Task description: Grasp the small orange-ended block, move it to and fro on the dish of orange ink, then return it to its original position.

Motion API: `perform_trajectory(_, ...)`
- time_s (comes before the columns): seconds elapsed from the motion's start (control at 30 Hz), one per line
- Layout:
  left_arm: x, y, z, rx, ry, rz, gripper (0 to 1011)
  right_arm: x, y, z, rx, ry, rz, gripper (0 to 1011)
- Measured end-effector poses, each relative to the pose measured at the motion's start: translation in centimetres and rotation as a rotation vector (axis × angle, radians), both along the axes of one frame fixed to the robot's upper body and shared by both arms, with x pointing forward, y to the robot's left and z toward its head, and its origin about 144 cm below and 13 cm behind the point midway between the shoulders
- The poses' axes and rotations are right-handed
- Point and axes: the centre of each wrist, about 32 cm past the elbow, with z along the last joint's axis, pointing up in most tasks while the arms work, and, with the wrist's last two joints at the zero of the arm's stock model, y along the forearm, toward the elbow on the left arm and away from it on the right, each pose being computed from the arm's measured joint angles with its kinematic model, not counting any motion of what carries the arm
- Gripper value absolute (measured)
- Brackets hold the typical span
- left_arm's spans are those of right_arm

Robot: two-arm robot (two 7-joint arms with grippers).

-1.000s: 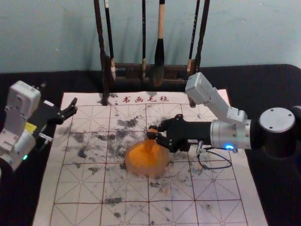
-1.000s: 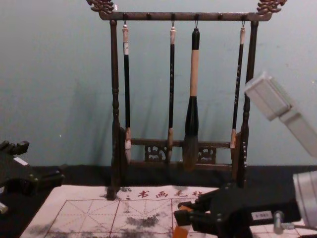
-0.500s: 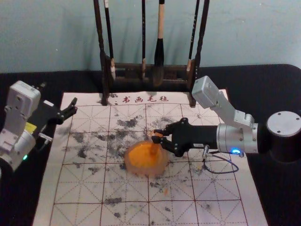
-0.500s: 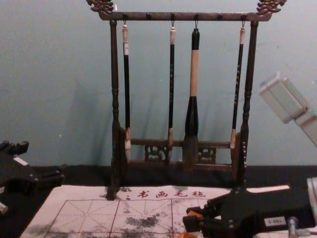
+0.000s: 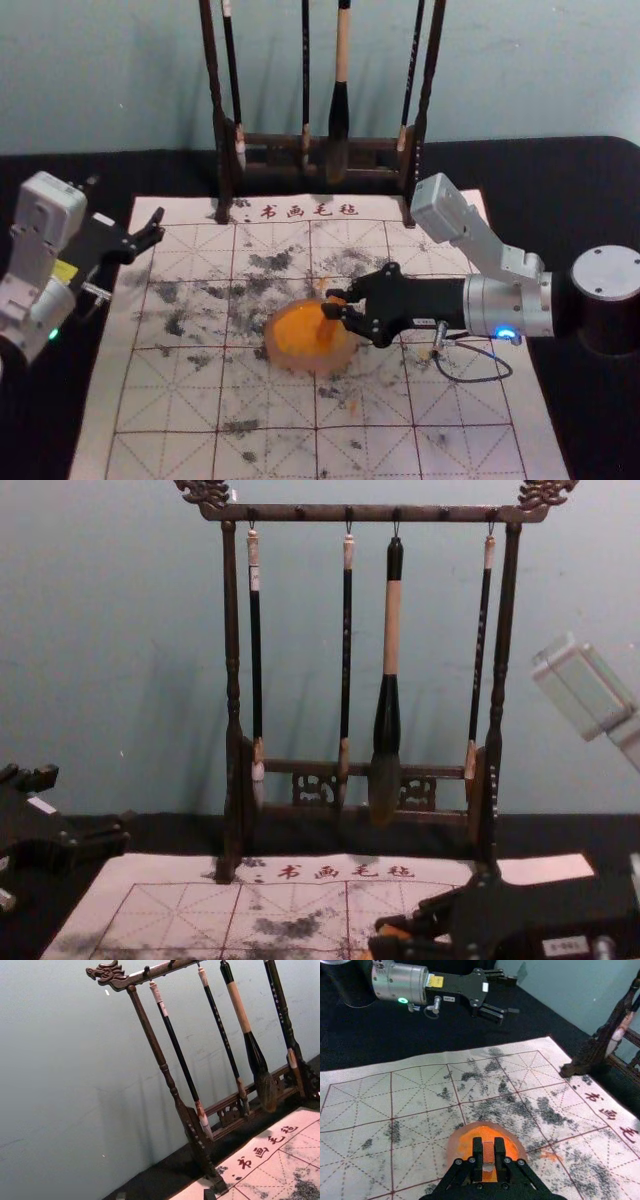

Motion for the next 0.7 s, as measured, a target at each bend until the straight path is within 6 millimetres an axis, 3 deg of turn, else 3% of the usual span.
perform_trajectory(0.7, 0.0, 0.0, 0.0, 0.000, 0.000, 0.000, 1001, 0.7, 2.1, -0.4, 0.022, 0.022, 0.025, 143)
